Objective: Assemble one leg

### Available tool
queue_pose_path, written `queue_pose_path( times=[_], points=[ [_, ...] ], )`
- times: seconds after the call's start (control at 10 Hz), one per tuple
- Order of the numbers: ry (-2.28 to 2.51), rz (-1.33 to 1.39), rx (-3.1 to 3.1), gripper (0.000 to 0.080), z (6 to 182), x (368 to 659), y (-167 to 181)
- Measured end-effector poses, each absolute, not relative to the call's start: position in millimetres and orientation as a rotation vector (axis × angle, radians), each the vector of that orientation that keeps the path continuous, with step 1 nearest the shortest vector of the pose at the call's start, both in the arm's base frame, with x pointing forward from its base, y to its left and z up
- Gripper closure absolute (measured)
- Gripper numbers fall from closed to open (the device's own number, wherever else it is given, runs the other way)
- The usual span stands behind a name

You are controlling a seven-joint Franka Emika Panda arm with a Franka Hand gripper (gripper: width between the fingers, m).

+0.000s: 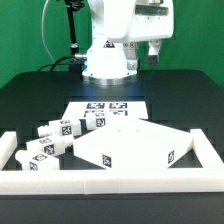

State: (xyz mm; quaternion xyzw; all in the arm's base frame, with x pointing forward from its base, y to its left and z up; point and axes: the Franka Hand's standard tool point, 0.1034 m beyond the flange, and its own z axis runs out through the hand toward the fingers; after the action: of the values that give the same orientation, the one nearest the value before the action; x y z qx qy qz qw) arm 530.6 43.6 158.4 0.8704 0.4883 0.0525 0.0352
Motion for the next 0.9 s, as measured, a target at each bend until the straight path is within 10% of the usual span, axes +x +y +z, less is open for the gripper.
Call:
queue_pose_path(
  times=[0.5,0.9],
  points=[
    [1.499,0.154,2.68,0.015,154.8,529.9,43.8],
    [1.461,0.074,2.763,0.015,90.1,519.6,56.7]
  ],
)
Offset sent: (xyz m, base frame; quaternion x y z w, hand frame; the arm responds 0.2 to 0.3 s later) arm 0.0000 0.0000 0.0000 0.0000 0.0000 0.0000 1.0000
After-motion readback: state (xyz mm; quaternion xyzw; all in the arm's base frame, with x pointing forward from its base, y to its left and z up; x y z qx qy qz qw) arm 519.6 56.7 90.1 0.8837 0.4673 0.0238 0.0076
